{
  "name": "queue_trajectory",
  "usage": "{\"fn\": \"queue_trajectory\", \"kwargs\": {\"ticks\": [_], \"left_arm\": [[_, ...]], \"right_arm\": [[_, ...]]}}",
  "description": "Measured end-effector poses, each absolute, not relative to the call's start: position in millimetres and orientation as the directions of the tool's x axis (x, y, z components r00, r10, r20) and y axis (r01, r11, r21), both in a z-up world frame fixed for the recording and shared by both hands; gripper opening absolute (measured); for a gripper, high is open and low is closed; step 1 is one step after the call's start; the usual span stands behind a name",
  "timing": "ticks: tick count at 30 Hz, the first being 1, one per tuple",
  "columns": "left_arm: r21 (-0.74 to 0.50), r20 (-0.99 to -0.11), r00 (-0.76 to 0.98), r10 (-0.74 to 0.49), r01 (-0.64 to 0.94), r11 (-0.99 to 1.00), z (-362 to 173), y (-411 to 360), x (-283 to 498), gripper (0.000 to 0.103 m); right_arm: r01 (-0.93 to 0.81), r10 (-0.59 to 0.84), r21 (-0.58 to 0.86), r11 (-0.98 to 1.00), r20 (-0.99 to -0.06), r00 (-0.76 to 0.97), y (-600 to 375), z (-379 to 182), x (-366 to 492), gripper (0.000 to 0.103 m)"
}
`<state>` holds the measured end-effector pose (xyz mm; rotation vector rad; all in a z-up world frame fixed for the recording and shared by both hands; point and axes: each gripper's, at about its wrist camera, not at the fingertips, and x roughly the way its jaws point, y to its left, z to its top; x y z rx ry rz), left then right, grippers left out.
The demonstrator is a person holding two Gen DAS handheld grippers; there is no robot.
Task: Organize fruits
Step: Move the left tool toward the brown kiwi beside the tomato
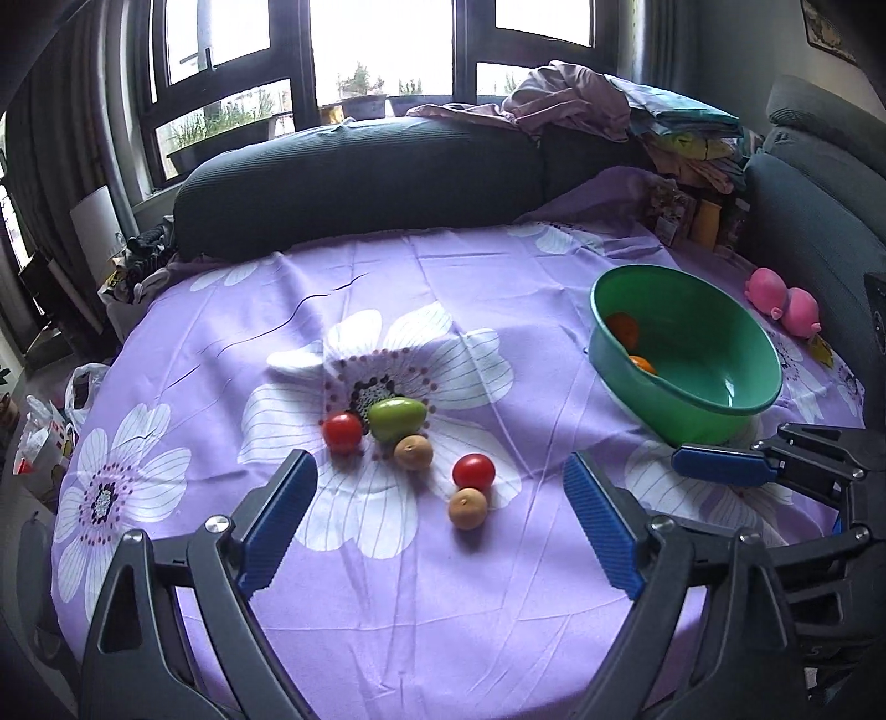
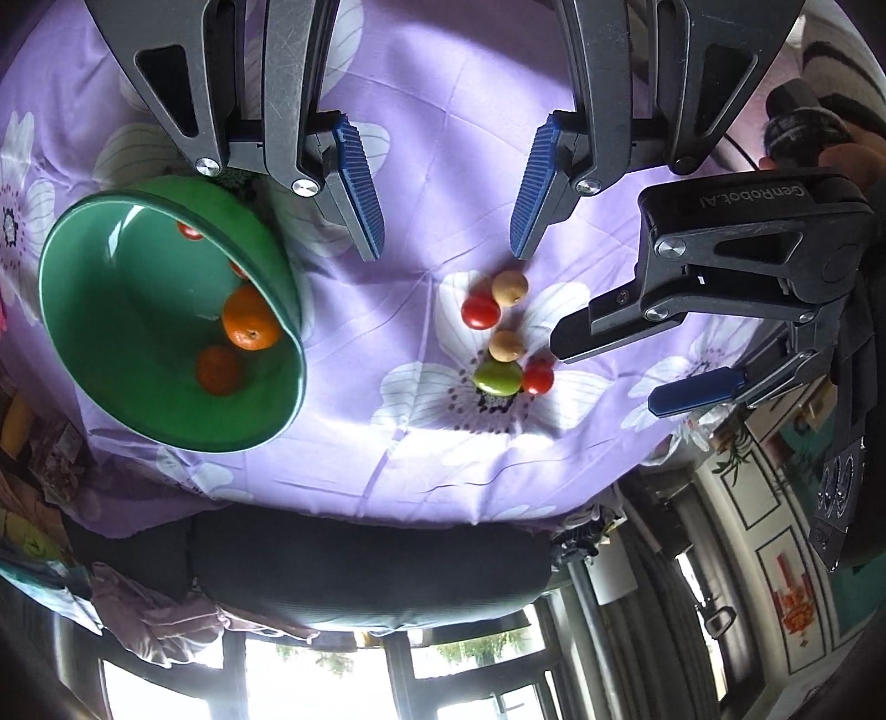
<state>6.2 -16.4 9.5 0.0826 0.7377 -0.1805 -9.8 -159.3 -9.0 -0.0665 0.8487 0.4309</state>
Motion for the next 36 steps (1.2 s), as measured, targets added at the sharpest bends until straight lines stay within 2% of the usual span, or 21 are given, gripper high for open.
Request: {"fn": "queue_trajectory", "kwargs": {"ticks": [9, 20, 24, 28, 36], "left_arm": [[-0.025, -0.696, 0.705, -0.134, 0.163, 0.986, -3, 8, 9, 0.091], [-0.365, -0.715, 0.578, -0.394, 0.172, 0.915, -43, 63, 26, 0.089], [-0.385, -0.719, 0.566, -0.404, 0.16, 0.909, -51, 69, 30, 0.085], [-0.441, -0.692, 0.545, -0.473, 0.199, 0.875, -54, 67, 34, 0.078], [-0.392, -0.727, 0.512, -0.459, 0.24, 0.888, -56, 51, 71, 0.071]], "right_arm": [[-0.434, 0.353, 0.103, 0.895, -0.758, 0.548, -132, -17, -5, 0.048], [-0.432, 0.319, 0.081, 0.898, -0.796, 0.514, -123, -36, 10, 0.048], [-0.434, 0.315, 0.086, 0.897, -0.812, 0.491, -120, -45, 18, 0.048], [-0.457, 0.326, 0.09, 0.885, -0.822, 0.468, -115, -51, 24, 0.048], [-0.512, 0.333, 0.084, 0.855, -0.846, 0.417, -93, -64, 37, 0.048]]}}
